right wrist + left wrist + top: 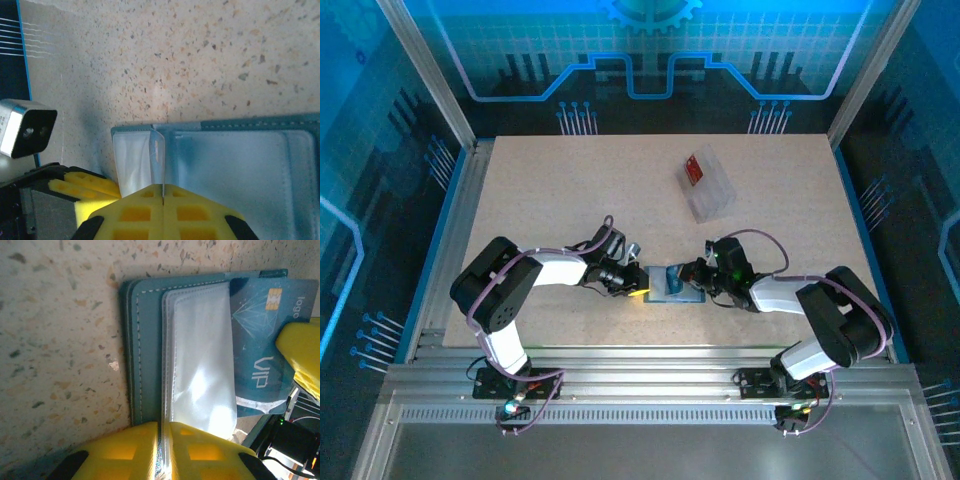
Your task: Put the credit cards into the card holder
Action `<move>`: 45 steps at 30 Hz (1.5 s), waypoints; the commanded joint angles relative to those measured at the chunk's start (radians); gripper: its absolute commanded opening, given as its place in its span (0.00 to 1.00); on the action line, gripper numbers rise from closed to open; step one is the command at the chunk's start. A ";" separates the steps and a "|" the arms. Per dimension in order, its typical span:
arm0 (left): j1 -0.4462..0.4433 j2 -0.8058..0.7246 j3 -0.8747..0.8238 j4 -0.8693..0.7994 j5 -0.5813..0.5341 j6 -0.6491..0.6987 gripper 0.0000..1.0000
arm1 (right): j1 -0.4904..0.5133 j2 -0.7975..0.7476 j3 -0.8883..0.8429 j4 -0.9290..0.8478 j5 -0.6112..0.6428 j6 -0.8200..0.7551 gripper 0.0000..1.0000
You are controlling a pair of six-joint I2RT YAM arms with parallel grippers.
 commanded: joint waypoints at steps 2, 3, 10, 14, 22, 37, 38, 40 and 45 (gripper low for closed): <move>-0.009 0.024 0.011 -0.062 -0.037 0.009 0.16 | 0.022 -0.012 -0.038 -0.076 0.011 0.006 0.00; -0.009 0.023 0.013 -0.062 -0.036 0.009 0.16 | 0.023 -0.015 -0.040 -0.079 0.014 0.004 0.00; -0.010 0.025 0.013 -0.062 -0.038 0.009 0.16 | 0.024 -0.032 -0.052 -0.111 0.010 -0.005 0.00; -0.009 0.025 0.013 -0.062 -0.037 0.009 0.16 | 0.023 -0.034 -0.063 -0.123 0.005 -0.006 0.00; -0.009 0.033 0.016 -0.063 -0.035 0.009 0.16 | 0.023 -0.052 -0.063 -0.175 -0.018 -0.019 0.00; -0.009 0.036 0.019 -0.064 -0.035 0.009 0.16 | 0.025 -0.064 -0.048 -0.237 -0.070 -0.055 0.00; -0.009 0.036 0.019 -0.064 -0.035 0.010 0.16 | 0.025 -0.058 -0.048 -0.231 -0.073 -0.054 0.00; -0.008 0.036 0.019 -0.065 -0.034 0.010 0.16 | 0.024 -0.045 -0.049 -0.209 -0.081 -0.052 0.00; -0.009 0.038 0.022 -0.066 -0.034 0.011 0.16 | 0.025 -0.022 -0.037 -0.185 -0.094 -0.053 0.00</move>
